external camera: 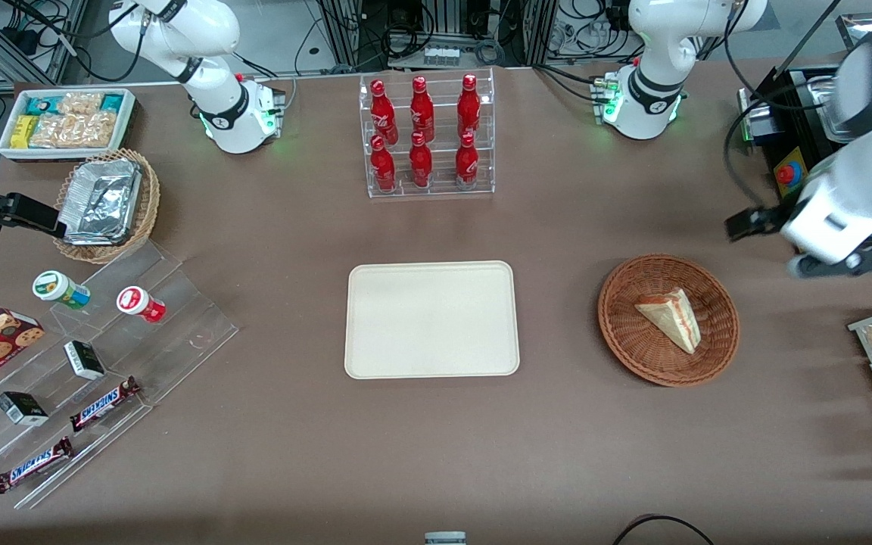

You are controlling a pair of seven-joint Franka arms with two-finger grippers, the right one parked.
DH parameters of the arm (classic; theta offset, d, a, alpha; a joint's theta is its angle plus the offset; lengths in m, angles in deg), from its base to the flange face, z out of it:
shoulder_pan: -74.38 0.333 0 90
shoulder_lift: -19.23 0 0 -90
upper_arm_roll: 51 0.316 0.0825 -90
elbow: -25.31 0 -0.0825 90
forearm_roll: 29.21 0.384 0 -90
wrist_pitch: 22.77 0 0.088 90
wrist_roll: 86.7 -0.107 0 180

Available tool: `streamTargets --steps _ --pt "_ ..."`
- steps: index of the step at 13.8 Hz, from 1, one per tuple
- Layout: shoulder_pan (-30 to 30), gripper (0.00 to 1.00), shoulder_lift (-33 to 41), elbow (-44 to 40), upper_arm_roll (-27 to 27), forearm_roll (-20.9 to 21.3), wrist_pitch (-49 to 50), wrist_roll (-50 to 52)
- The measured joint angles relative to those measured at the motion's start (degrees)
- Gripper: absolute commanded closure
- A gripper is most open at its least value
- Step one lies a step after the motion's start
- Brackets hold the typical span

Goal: Place sandwich from basket to tray
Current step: 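Move the left gripper over the wrapped sandwich in the wicker basket, then lower the open left gripper around the sandwich and close it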

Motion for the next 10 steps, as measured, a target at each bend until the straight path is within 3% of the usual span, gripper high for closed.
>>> streamTargets --steps 3,6,10 --pt "-5.3 0.0 -0.3 11.2 3.9 0.2 -14.1 13.8" --pt "-6.1 0.0 -0.1 19.3 4.9 0.2 -24.7 24.2" --pt "-6.2 0.0 -0.2 26.9 7.2 0.2 -36.9 29.7"
